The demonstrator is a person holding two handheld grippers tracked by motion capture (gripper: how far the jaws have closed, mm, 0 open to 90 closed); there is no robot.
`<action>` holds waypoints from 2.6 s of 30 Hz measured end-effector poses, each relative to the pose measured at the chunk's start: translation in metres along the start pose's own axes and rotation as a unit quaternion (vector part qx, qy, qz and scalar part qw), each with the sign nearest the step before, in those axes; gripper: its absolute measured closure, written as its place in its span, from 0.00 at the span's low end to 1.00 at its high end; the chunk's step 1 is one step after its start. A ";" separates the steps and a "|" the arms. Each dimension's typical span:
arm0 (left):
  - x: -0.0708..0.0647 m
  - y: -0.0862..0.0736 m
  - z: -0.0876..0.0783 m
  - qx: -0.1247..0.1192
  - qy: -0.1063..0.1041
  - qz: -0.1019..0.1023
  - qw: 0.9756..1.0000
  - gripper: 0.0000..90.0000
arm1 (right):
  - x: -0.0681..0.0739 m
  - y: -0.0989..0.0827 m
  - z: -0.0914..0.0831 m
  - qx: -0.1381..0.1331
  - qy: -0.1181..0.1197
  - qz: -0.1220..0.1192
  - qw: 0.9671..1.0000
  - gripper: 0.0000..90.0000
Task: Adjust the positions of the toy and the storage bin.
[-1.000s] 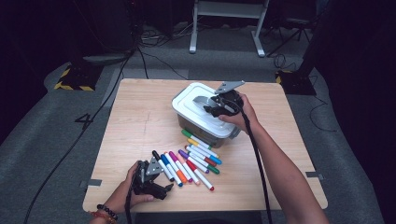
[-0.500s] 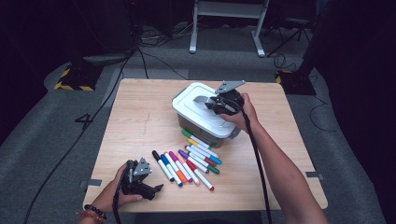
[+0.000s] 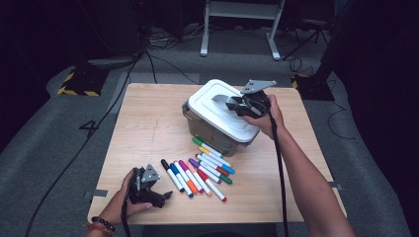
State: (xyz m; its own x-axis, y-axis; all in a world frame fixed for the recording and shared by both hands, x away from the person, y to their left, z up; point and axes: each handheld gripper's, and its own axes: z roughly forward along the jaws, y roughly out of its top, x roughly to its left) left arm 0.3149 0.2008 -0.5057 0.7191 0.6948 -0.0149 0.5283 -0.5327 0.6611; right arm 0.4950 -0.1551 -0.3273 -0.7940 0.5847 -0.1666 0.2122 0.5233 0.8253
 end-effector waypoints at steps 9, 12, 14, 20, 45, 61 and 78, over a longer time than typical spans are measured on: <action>0.001 0.001 0.001 0.000 -0.005 0.006 1.000 0.00 | -0.032 -0.022 -0.044 -0.003 -0.046 0.019 0.999 0.74; 0.001 0.001 0.001 -0.001 -0.005 0.006 1.000 0.01 | -0.043 -0.032 -0.058 -0.005 -0.064 0.033 0.997 0.74; 0.001 0.001 0.001 -0.001 -0.004 0.006 1.000 0.01 | -0.049 -0.040 -0.066 -0.001 -0.075 0.036 0.996 0.74; 0.001 0.001 0.000 -0.001 -0.004 0.007 1.000 0.01 | -0.066 -0.063 -0.087 0.006 -0.104 0.057 0.993 0.74; 0.000 0.000 0.000 -0.001 -0.003 0.003 1.000 0.01 | -0.092 -0.144 -0.098 0.036 -0.143 0.122 0.981 0.74; -0.006 0.000 0.000 -0.006 -0.015 0.017 1.000 0.04 | -0.087 -0.181 -0.070 0.076 -0.140 0.135 0.978 0.74; -0.002 0.001 0.001 -0.004 -0.028 0.032 0.999 0.04 | -0.079 -0.208 -0.046 0.095 -0.099 0.156 0.978 0.66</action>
State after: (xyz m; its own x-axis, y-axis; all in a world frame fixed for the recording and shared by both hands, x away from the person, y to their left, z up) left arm 0.3147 0.1982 -0.5054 0.7753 0.6314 -0.0133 0.4764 -0.5709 0.6687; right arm 0.4872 -0.3386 -0.4608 -0.5515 0.8332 -0.0400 0.5438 0.3954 0.7402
